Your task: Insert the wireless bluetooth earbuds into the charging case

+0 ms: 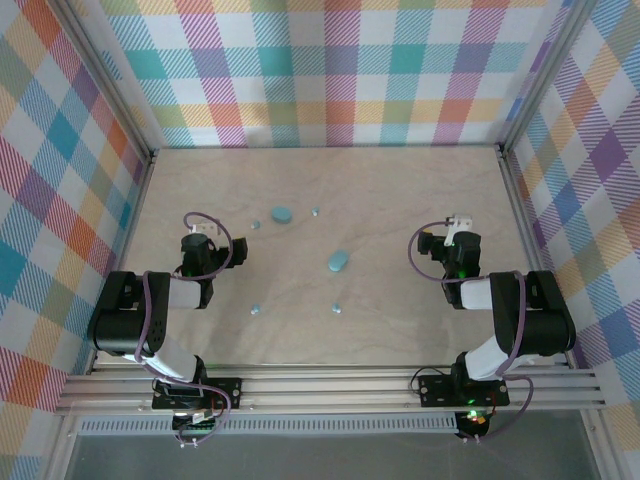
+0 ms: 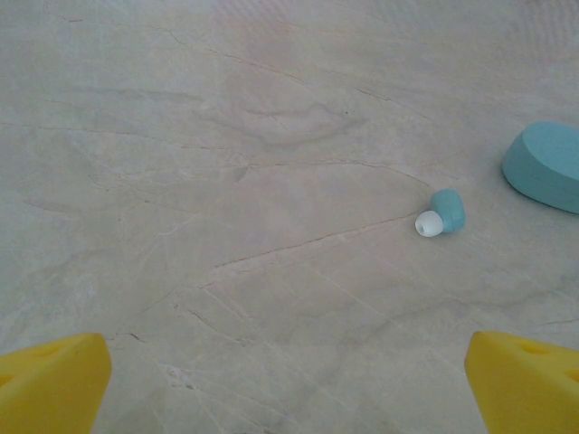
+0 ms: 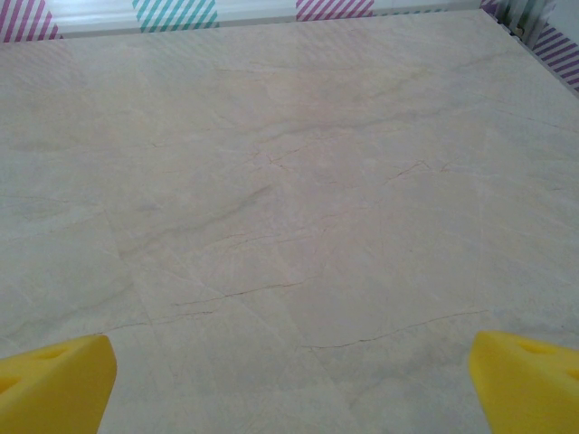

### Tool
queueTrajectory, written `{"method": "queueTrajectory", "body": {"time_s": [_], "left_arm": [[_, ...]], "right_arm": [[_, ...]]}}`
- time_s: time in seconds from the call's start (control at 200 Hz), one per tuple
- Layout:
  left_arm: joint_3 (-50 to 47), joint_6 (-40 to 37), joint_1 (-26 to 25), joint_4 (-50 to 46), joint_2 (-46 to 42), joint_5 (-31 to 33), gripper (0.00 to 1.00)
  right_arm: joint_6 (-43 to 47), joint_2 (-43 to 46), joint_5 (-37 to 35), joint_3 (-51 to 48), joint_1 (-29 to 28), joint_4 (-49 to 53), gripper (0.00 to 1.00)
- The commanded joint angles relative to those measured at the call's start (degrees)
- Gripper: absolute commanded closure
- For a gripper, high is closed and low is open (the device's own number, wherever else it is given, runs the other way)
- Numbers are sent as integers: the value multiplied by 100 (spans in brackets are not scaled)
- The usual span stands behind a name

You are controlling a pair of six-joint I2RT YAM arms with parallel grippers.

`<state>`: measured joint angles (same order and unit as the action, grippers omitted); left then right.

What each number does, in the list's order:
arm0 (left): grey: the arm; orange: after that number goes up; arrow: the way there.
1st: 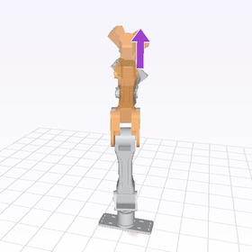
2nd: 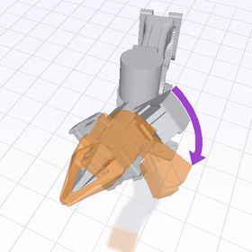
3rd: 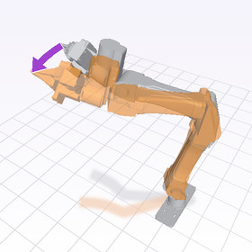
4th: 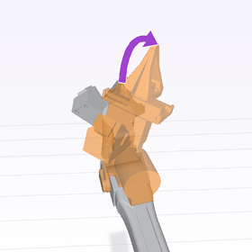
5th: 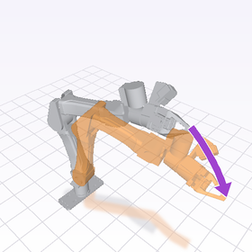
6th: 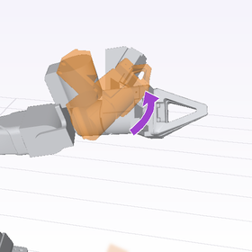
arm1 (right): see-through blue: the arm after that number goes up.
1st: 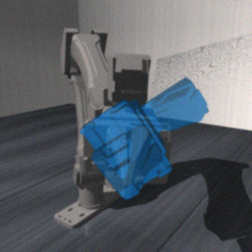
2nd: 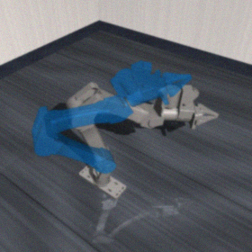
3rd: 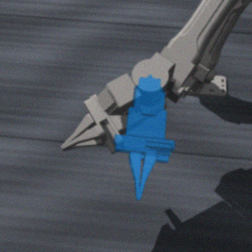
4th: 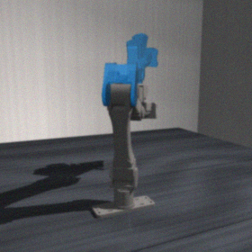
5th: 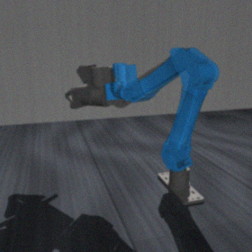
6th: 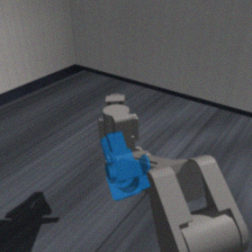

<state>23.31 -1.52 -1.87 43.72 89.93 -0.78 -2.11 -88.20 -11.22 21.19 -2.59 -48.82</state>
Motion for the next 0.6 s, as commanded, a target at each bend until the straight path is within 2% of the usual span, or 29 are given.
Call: {"method": "queueTrajectory", "body": {"time_s": [0.0,0.405,0.6], "left_arm": [[111,-81,-65,201,-28,51,0],[92,-76,-62,236,-45,31,0],[789,-110,-60,-1372,-489,-66,0]], "right_arm": [[-31,41,112,105,14,-128,0],[-35,39,116,105,17,-119,0],[-27,96,161,166,21,37,0]]}}
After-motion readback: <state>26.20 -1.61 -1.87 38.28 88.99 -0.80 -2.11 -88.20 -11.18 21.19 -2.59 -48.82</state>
